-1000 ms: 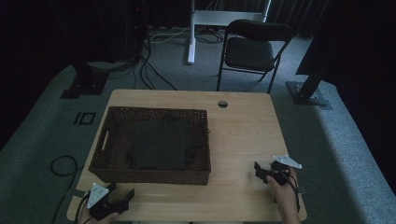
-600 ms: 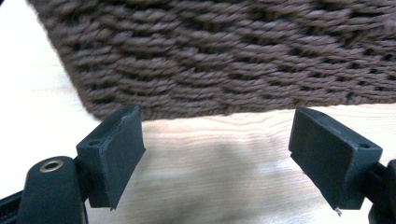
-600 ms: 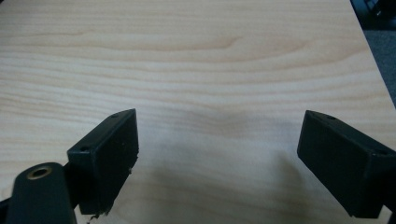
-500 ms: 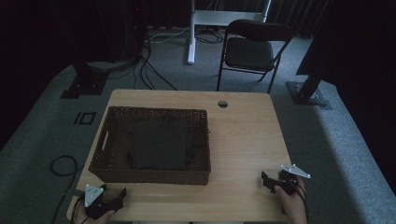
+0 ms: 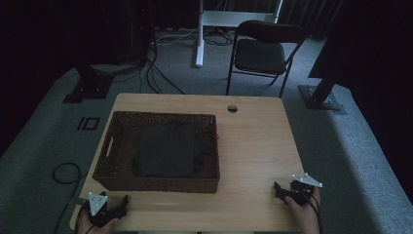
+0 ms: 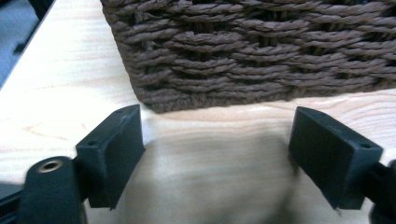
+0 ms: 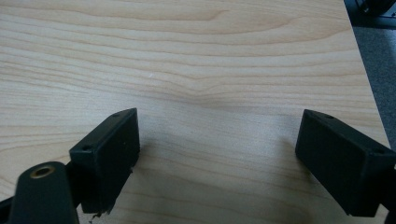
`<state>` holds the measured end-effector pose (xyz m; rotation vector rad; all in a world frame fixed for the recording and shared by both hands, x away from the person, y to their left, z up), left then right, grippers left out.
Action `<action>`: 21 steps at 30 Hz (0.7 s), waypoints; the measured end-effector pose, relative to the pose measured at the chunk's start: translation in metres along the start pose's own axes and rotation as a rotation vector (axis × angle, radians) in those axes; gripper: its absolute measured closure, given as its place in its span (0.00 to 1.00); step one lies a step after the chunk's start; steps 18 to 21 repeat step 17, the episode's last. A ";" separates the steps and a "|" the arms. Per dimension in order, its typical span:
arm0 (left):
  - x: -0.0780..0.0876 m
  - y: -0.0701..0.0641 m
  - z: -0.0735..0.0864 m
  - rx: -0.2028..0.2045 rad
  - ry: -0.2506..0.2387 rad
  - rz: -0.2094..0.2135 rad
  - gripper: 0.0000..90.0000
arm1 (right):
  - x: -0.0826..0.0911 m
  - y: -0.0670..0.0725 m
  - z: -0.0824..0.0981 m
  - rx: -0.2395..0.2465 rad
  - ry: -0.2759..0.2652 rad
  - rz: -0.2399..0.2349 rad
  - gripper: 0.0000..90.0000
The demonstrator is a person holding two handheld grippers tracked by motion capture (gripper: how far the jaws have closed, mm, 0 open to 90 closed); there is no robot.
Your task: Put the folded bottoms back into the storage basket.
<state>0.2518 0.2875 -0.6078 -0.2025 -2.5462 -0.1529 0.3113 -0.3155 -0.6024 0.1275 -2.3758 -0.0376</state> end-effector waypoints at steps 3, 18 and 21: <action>-0.003 0.001 0.000 0.004 -0.034 -0.007 0.16 | 0.000 0.000 0.000 0.001 0.000 0.000 0.14; -0.002 0.002 0.001 0.002 -0.041 -0.001 0.16 | -0.001 0.000 0.000 -0.003 0.000 0.004 0.14; -0.002 0.002 0.001 0.002 -0.041 -0.001 0.16 | -0.001 0.000 0.000 -0.003 0.000 0.004 0.14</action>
Point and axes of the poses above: each handheld gripper's, and its own axes: x roughly backward along the jaws, z roughly out of its underside, y roughly to its left, the point moved 7 cm from there along -x, roughly forward along the jaws, and after that the axes turned 4 degrees about -x, right-handed, at the moved point
